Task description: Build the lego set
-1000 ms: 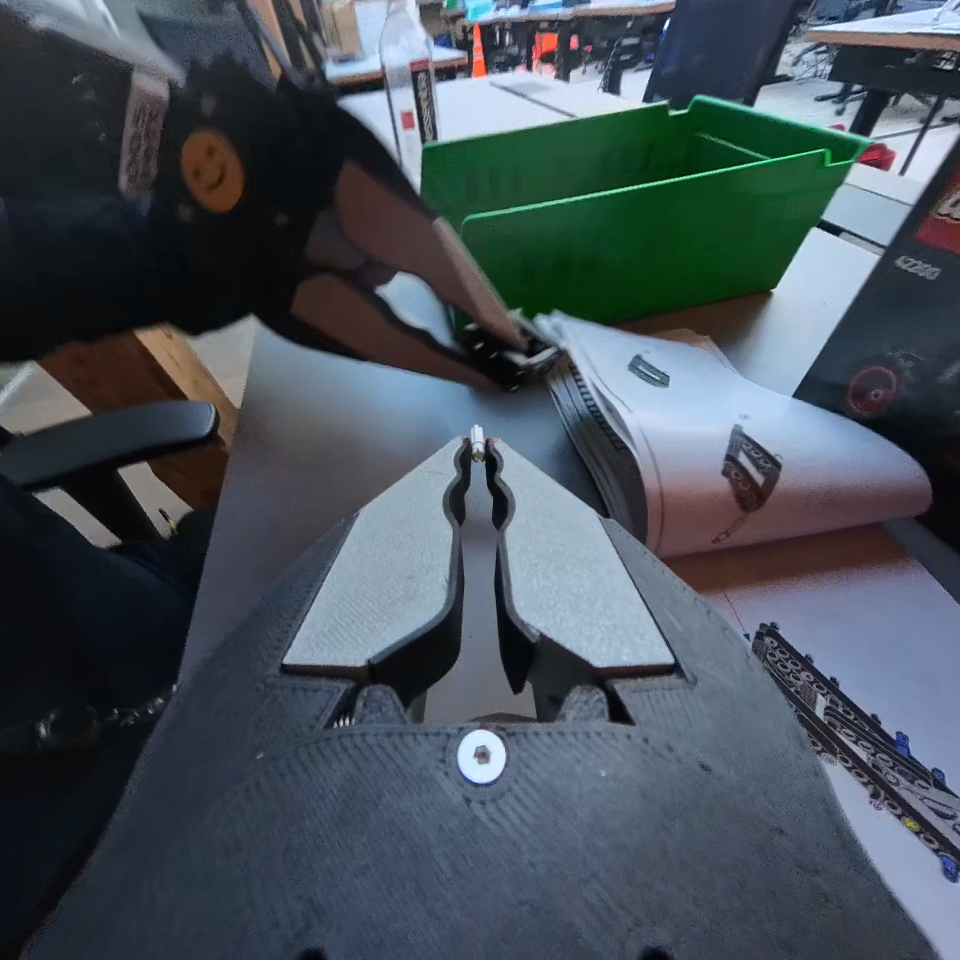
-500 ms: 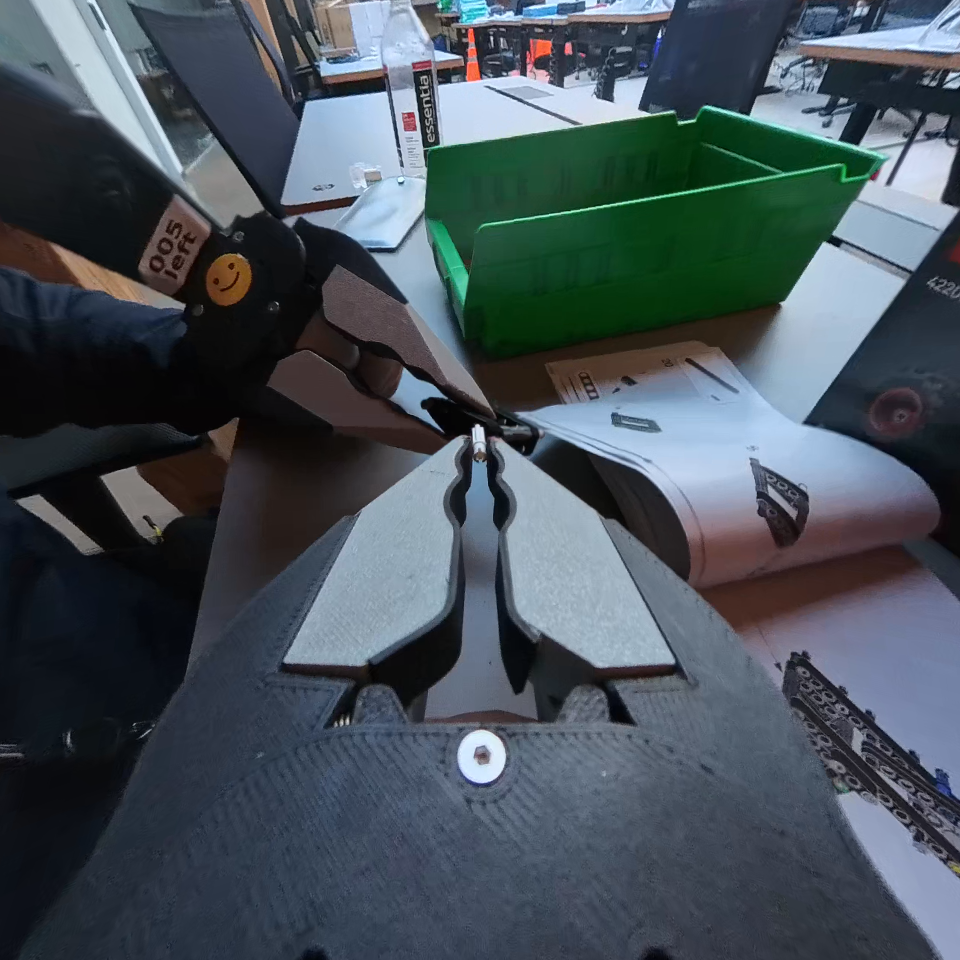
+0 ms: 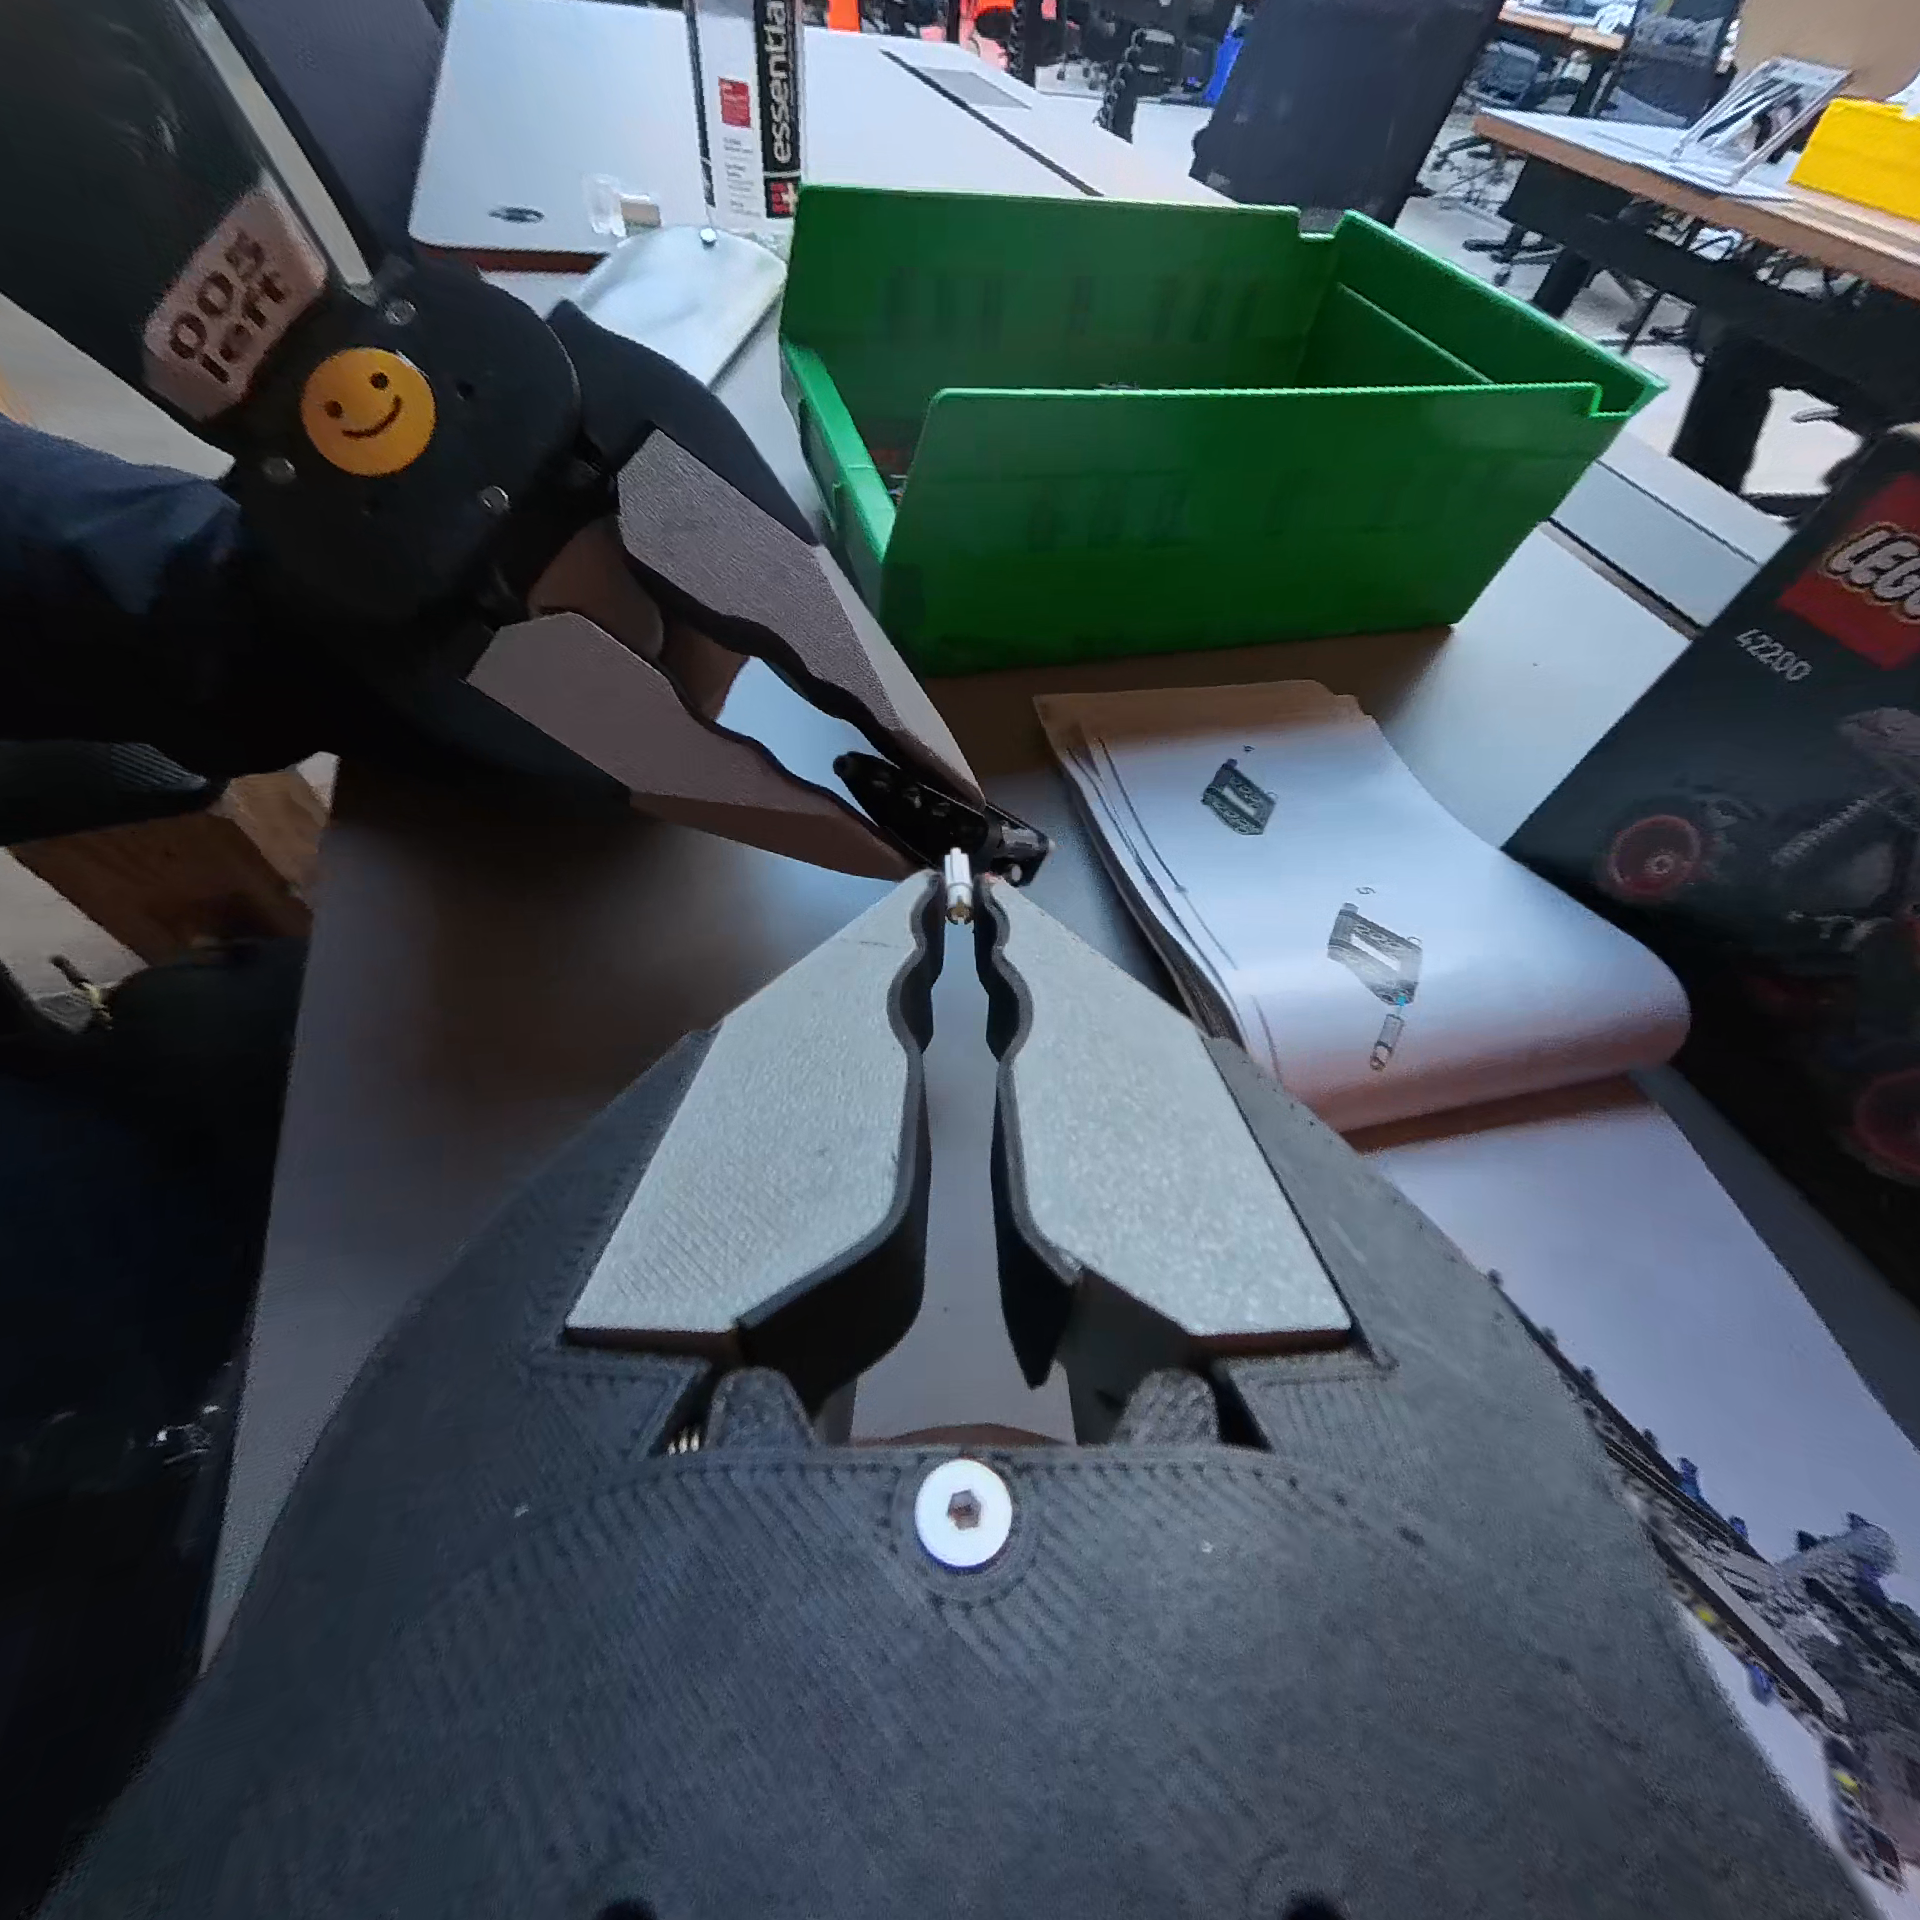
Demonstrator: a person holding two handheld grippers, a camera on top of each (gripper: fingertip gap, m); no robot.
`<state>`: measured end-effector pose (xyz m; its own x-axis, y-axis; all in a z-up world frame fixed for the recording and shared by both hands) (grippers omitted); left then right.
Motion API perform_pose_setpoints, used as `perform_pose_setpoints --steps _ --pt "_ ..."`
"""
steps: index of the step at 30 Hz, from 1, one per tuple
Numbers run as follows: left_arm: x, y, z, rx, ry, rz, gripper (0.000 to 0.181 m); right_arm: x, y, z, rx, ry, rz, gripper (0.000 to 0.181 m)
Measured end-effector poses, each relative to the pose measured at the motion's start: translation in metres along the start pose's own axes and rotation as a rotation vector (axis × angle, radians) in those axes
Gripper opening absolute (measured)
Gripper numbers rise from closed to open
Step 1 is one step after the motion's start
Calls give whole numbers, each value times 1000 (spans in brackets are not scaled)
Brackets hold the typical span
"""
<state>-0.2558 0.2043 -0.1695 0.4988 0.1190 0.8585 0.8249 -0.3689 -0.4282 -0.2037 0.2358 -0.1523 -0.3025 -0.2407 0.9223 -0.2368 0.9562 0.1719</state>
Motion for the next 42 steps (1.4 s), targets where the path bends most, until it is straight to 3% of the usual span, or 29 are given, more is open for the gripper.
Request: perform_pose_setpoints --steps 15,29,42 --pt "-10 6 9 76 -98 167 12 -12 3 10 -68 -82 1 2" --pt "-14 8 11 62 -126 152 12 -18 6 17 -79 -116 60 2" --pt "-18 10 13 61 -152 180 12 -26 8 19 15 -117 184 2"
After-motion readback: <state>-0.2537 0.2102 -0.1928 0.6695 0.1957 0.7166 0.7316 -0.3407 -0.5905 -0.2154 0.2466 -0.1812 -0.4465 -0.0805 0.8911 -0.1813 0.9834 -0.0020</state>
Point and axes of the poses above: each gripper's, where its closed fingertips meet, z out along the fingers, x out of its top, y = z × x across the jaws, the point moved 3 cm from there along -z, back along the fingers, and after that the axes turned 5 degrees about -z, right-handed, at the moved point
